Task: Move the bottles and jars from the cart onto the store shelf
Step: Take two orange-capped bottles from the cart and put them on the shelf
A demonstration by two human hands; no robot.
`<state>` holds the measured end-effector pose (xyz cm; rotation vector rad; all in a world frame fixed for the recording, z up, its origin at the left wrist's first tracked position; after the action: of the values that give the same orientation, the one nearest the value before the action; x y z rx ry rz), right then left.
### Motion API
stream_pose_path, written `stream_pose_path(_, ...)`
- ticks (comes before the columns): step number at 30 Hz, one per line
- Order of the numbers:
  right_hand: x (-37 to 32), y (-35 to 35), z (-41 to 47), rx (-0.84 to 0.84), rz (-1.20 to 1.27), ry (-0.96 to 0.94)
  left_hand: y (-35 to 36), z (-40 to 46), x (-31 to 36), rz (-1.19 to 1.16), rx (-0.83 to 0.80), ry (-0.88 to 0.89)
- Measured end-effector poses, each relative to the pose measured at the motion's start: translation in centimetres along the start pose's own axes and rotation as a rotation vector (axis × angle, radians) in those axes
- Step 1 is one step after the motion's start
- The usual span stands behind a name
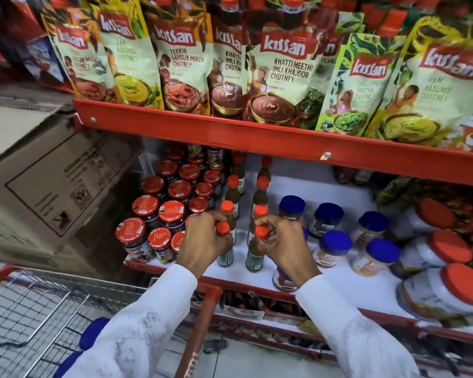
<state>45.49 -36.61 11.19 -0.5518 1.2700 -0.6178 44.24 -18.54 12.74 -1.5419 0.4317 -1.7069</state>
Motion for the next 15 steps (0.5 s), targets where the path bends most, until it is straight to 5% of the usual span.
stream_pose_path(10, 0.1, 0.6, -0.1, -0.081, -0.083, -0.009, -0.1, 0.1, -0.5, -0.004, -0.041, 0.056)
stream_pose_path(15, -3.3, -0.6, -0.9, -0.049, -0.269, -0.166, -2.1, -1.0, -0.6, 0.080, -0.033, 0.120)
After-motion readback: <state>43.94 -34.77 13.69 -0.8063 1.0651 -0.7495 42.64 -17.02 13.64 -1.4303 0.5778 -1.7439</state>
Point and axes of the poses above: each hand's wrist, its own z-axis towards the middle knuckle, its own y-axis out of the palm, x = y × z, the point moved 10 cm from there along z, towards the middle knuckle, and after that the axes turned 9 degrees about x, right-handed, at the moved point
